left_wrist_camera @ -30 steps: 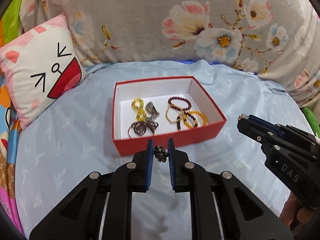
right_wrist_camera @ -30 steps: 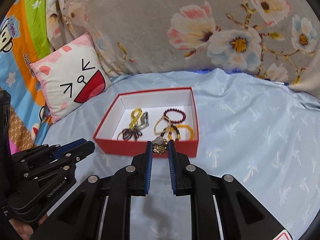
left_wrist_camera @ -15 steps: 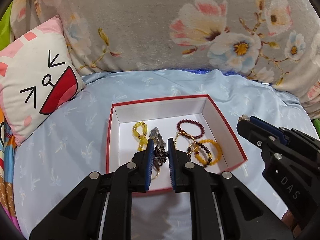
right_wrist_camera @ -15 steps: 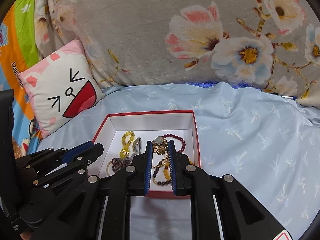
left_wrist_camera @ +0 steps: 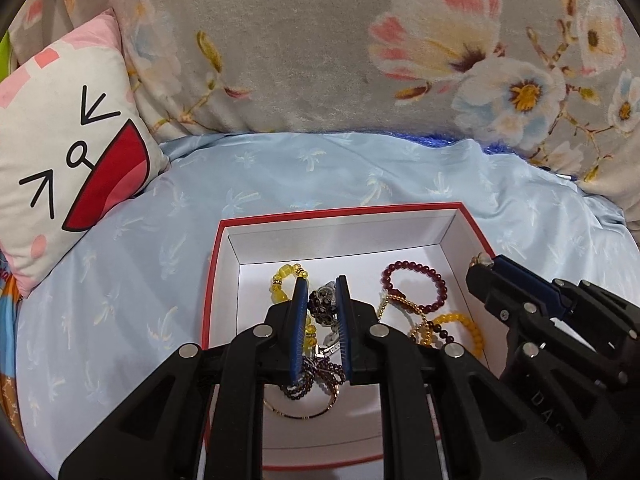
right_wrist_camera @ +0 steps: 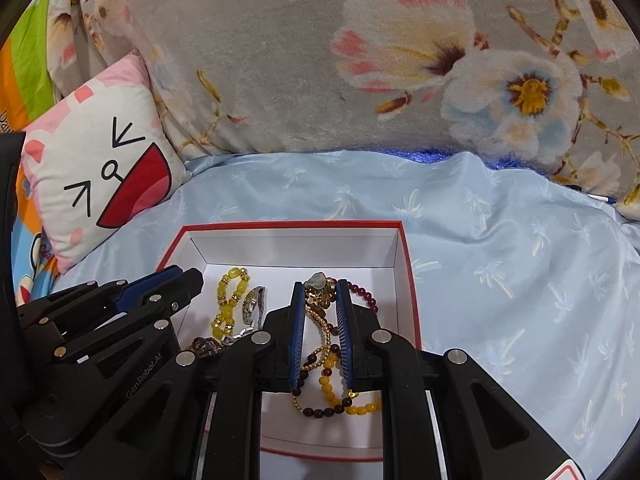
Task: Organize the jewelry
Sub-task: 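Lower the rings into the box and open both tools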
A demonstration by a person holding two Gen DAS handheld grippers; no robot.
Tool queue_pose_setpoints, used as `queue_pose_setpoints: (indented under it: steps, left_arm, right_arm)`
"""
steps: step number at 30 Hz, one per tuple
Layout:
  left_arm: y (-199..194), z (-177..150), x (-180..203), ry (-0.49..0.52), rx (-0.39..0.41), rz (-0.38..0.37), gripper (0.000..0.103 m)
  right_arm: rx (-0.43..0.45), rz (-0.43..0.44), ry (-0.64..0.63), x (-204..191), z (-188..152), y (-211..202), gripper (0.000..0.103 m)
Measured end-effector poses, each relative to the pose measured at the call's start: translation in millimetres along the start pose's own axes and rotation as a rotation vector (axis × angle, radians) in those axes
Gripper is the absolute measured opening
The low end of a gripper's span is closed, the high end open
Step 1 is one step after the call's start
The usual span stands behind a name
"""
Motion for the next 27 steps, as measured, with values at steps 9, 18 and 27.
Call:
queue_pose_setpoints:
  steps: [9, 18, 27]
  left_arm:
    - [23, 0, -3, -0.009, -0.024, 0.009, 0.014]
    - [36, 0, -8, -0.016, -0.036, 0.016, 0.014]
    - [46, -3, -8, -0.014, -0.047, 0.034, 0.014]
  right_arm:
    - [-0.029, 0.001, 0.001, -1, -4, 24, 0.015]
    - [-0.048, 0.001, 0.000, 0, -6, 38, 0.015]
    - [-0.062, -0.008, 0.002, 2, -9, 46, 0.015]
Point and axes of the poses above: each gripper's, at about its wrist camera, not at the fingertips, and y roughly the way its jaws point, x to its right, z to its top, the point moved 6 cm from there along y, roughly the way its jaws point, and after that the axes turned 11 degrees about -y, right-handed, at the moved point
